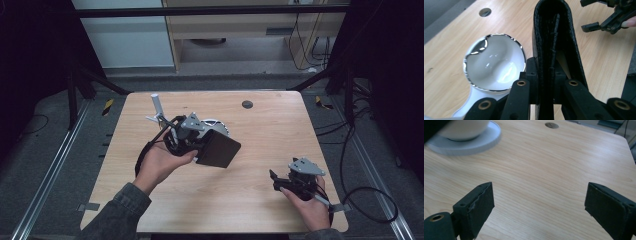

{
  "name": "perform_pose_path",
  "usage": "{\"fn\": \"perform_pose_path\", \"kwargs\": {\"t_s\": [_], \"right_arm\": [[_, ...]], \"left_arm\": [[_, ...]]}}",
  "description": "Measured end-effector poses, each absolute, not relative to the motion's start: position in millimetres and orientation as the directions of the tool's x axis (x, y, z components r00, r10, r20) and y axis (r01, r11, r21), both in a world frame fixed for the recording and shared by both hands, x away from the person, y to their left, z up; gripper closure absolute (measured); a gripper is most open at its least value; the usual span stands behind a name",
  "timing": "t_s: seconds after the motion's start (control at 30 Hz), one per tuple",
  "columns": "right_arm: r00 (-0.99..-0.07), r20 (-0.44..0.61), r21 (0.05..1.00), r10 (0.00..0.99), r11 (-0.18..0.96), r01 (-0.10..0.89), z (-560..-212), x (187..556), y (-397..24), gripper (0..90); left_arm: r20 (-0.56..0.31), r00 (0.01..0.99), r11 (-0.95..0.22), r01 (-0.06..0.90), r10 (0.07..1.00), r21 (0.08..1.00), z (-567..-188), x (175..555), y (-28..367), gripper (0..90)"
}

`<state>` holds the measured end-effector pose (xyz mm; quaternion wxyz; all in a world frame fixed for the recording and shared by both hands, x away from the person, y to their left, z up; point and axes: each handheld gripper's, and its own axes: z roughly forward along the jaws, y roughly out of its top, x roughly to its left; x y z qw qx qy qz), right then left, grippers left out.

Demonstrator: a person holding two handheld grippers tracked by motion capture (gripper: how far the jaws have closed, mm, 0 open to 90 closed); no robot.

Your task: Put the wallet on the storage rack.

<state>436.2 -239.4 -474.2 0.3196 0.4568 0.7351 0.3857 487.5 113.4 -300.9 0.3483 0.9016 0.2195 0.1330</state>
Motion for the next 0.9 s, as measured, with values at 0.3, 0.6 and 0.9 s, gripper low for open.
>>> {"fn": "perform_pose_path", "kwargs": {"t_s": [0.3, 0.6, 0.9], "right_arm": [[-0.330, -0.103, 0.836, 0.938, 0.262, 0.483, -480.6, 441.4, -250.3, 10.5], [-0.327, -0.111, 0.820, 0.939, 0.272, 0.504, -484.1, 443.2, -248.5, 10.9], [-0.328, -0.112, 0.805, 0.938, 0.279, 0.523, -487.0, 443.3, -246.2, 10.8]], "left_arm": [[0.113, 0.858, -0.647, 0.285, 0.501, 0.707, -269.2, 491.8, 119.1, 80.8], [0.128, 0.837, -0.646, 0.302, 0.531, 0.701, -257.3, 498.2, 132.6, 80.8], [0.132, 0.826, -0.658, 0.329, 0.549, 0.678, -262.0, 509.7, 140.7, 80.8]]}}
